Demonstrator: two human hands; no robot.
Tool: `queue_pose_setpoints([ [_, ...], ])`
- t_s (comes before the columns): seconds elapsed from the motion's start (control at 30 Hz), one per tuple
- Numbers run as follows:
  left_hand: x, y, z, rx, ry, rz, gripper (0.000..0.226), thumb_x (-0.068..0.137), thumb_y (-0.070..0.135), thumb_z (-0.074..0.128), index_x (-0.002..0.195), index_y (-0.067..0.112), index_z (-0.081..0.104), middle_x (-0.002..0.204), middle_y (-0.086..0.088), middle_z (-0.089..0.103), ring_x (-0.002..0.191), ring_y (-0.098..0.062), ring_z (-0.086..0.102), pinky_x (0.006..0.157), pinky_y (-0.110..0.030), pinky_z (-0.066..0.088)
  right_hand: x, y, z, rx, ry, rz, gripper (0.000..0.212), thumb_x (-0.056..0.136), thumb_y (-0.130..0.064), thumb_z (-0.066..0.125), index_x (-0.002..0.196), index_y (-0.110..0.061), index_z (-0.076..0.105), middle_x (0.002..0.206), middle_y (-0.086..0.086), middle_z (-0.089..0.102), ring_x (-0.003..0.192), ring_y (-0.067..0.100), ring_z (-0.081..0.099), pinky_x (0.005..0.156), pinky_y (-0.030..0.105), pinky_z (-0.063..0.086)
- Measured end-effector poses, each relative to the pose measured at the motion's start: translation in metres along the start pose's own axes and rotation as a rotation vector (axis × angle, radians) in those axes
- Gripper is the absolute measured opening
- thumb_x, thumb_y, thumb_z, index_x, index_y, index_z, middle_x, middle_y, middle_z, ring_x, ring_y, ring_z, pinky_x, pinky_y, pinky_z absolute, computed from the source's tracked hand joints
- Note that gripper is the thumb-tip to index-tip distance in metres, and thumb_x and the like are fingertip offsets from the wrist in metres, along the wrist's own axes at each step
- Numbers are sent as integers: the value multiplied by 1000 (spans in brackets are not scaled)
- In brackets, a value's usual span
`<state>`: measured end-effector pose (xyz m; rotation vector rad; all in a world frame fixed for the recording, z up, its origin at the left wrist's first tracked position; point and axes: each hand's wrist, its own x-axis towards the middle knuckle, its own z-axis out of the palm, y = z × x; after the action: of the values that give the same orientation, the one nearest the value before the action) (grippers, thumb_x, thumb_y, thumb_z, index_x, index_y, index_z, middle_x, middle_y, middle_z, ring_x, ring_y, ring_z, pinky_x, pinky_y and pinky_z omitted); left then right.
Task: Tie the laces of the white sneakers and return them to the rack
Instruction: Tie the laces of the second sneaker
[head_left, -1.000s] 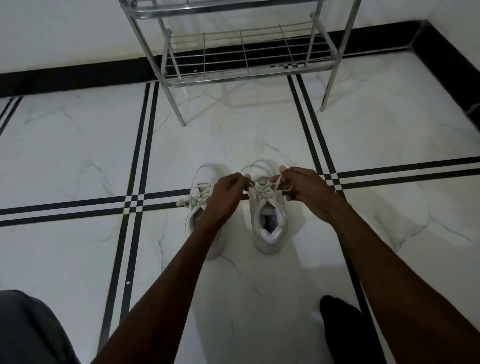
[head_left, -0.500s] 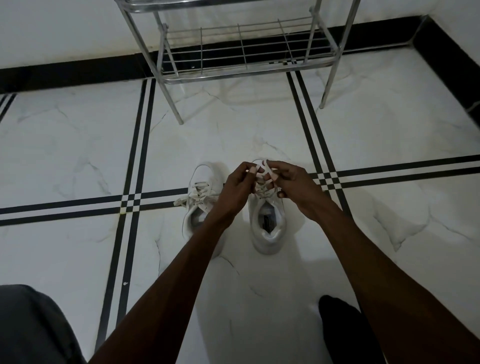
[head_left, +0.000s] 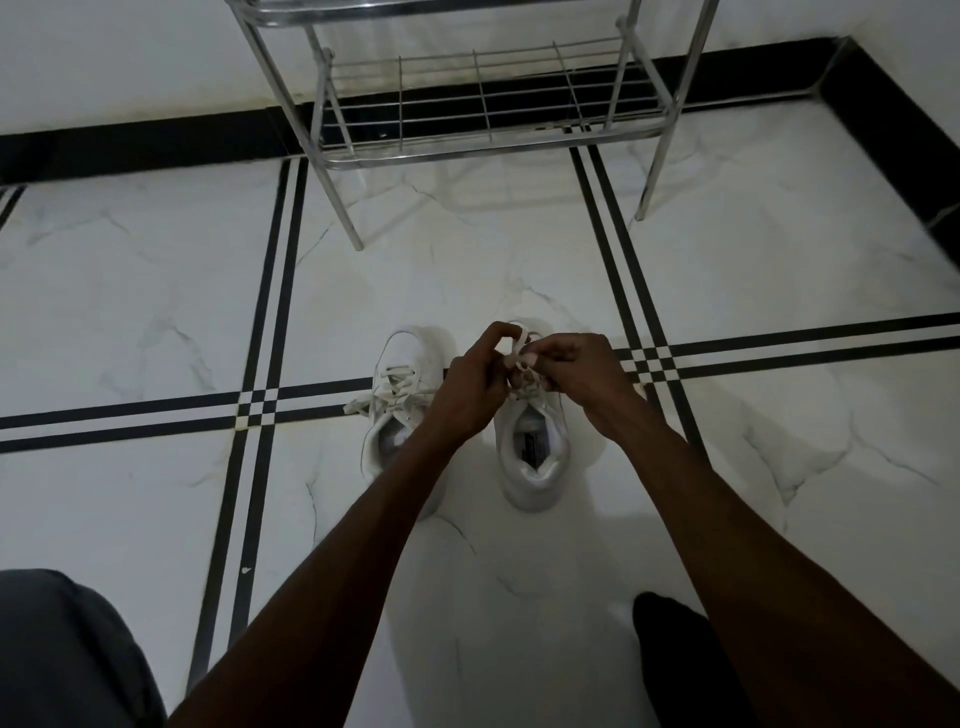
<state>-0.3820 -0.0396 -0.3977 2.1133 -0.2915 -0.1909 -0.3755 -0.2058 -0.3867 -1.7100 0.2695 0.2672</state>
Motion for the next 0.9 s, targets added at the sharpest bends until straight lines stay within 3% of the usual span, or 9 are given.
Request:
queue_pose_setpoints([
  [0.1, 1, 0, 2, 1, -5, -17, 30, 98, 2, 45, 120, 23, 48, 75, -7, 74, 66, -32, 70, 70, -54, 58, 2, 5, -2, -29, 63, 1, 25, 83, -9, 75, 103, -18, 64, 98, 9, 74, 83, 22, 72, 66, 35, 59],
  [0.2, 2, -2, 4, -21, -13, -28, 32, 96, -1, 48, 117, 23, 45, 73, -6, 74, 66, -33, 69, 70, -56, 58, 1, 6, -1, 16, 79, 29, 30, 80, -11, 79, 105, -13, 61, 93, 10, 74, 80, 20, 71, 63, 31, 57],
  [0.3, 4, -4, 5, -41, -14, -45, 43, 96, -2, 47, 128, 26, 42, 75, -3, 74, 72, -28, 72, 75, -51, 60, 2, 6, -3, 36, 29, 14, 13, 82, -8, 76, 95, -10, 74, 92, 14, 76, 81, 29, 70, 65, 31, 54],
  [0.37, 5, -5, 7, -56, -4, -71, 53, 96, -2, 49, 138, 28, 36, 79, -2, 76, 75, -23, 73, 77, -45, 61, 2, 7, -4, 20, -30, -12, 15, 85, -14, 74, 99, -9, 77, 94, 15, 77, 87, 35, 72, 71, 34, 56],
  [0.5, 8, -6, 8, -46, 30, -126, 65, 98, -1, 51, 154, 19, 24, 89, 3, 77, 71, 0, 66, 72, -25, 50, 2, 9, -6, 24, -219, -34, 18, 95, -12, 62, 106, -6, 75, 105, 19, 75, 101, 33, 71, 88, 36, 58],
  [0.63, 9, -4, 5, -88, 34, -132, 74, 99, 0, 52, 160, 12, 12, 88, 5, 73, 84, -22, 70, 83, -34, 53, -1, 6, -14, 87, -368, -25, 22, 94, -14, 64, 112, -2, 71, 112, 28, 68, 104, 31, 68, 97, 39, 54],
  [0.7, 8, -4, 4, -70, 17, -128, 78, 98, 0, 53, 162, 13, 9, 88, 5, 75, 84, -20, 70, 81, -32, 53, -2, 3, -13, 96, -340, -43, 25, 92, -20, 67, 110, -3, 72, 108, 28, 70, 95, 27, 68, 94, 38, 56],
  [0.8, 9, -6, 7, -40, 1, -109, 81, 98, 4, 56, 162, 16, 7, 98, -3, 80, 86, -21, 72, 77, -29, 54, -3, 2, -5, 113, -153, -56, 18, 91, -18, 68, 103, -7, 76, 93, 17, 75, 80, 16, 70, 78, 28, 60],
  [0.9, 10, -17, 7, -154, 9, -186, 78, 101, 13, 58, 161, 16, 9, 99, -7, 80, 86, -21, 73, 84, -38, 56, -4, 3, -1, 250, -99, 11, 14, 91, -12, 67, 102, -9, 75, 89, 9, 75, 76, 12, 70, 71, 22, 57],
])
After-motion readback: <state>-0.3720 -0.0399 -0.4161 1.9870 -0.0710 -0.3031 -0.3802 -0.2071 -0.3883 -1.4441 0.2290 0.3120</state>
